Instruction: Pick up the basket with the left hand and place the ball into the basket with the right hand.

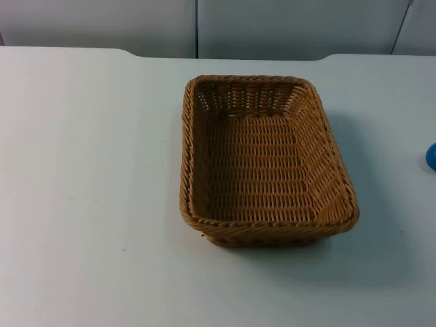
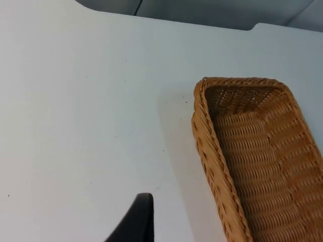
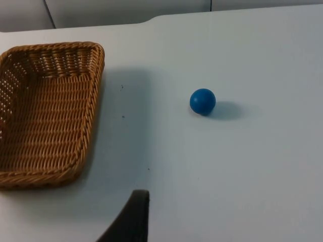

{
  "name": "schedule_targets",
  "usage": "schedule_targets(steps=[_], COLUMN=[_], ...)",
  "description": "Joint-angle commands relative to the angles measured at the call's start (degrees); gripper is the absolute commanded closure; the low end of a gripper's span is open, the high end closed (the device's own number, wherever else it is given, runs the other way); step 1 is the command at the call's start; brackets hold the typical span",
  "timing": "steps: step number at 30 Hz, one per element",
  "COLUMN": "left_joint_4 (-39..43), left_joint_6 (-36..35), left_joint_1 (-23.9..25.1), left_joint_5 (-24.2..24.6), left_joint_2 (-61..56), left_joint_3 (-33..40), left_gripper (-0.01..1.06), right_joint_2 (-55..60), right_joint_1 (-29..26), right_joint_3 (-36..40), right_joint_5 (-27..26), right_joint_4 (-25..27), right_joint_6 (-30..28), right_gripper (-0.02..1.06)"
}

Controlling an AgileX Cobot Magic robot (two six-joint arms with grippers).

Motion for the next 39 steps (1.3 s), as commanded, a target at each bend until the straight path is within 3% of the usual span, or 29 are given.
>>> schedule_targets(steps=[1,13,24,39], left_joint_4=[-1.9,-1.9,-3.1,-4.0], left_joint_6=[1.4,1.6,1.4,-1.6], left_joint_1=[-0.7,-9.7,-15.3,-21.0], left_joint_5=[-0.4,-0.9,-0.9,0.7], left_joint_2=[1.4,17.3,33.0,46.0], left_joint_3=[-1.2,-11.0,-17.7,-25.3], left_gripper=[0.09,0.09,0.09,0.09], right_joint_2=[-0.2,-0.2,-0.2,-0.2], right_joint_1=[-0.3,-0.3,-0.3,-0.3], right_joint_3=[0.3,0.3,0.3,0.3], right_joint_5=[-0.2,-0.2,-0.2,-0.2], right_joint_4=[0.2,0.2,0.2,0.2], right_joint_6=[0.0,0.0,-0.1,-0.1], right_gripper=[0.0,0.0,0.0,0.0])
